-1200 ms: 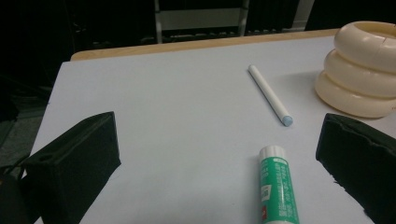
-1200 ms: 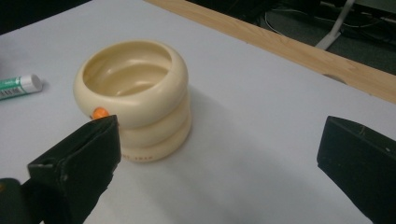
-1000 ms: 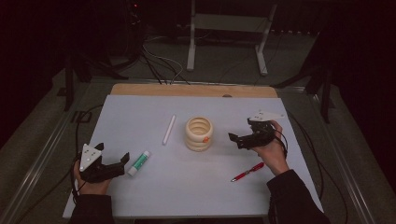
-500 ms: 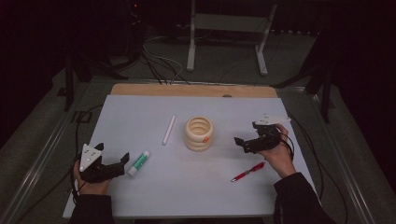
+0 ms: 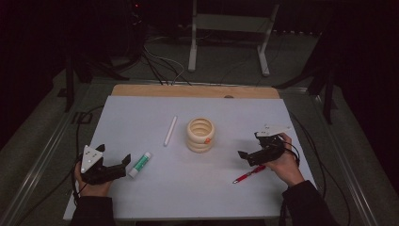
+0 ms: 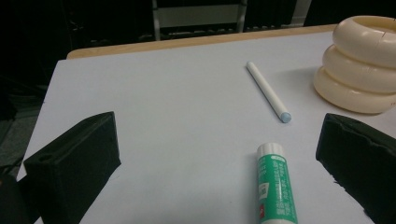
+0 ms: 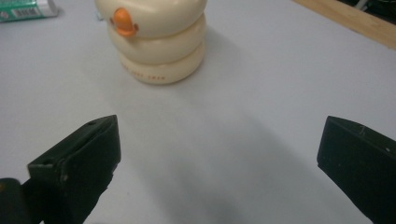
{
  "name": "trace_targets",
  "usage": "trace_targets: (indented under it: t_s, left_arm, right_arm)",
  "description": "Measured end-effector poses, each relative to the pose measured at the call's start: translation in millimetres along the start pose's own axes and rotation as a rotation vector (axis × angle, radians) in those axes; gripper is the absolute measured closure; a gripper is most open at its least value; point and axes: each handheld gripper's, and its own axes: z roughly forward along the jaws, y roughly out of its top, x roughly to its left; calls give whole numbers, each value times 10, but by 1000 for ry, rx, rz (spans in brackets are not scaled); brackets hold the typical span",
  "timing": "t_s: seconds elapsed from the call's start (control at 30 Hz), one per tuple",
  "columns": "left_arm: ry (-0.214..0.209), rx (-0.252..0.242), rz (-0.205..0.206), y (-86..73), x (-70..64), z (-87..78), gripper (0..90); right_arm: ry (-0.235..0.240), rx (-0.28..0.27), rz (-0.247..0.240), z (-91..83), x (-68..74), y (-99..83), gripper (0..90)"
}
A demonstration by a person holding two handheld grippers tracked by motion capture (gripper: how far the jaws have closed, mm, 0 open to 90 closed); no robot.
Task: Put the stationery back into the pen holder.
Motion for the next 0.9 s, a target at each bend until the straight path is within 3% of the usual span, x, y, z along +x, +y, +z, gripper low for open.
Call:
trace_targets:
  t_s: [0.43, 0.67, 0.9]
  left_arm:
    - [2, 5, -2, -6, 3, 6, 0]
    - [2, 7, 0, -7, -3, 13, 0]
    - [2, 9, 0, -8, -2, 14, 0]
  right_arm:
    - [49, 72, -10, 11, 22, -170, 0]
    - [66, 111, -46, 20, 41, -229, 32]
    - [127, 188, -92, 93, 96, -301, 54]
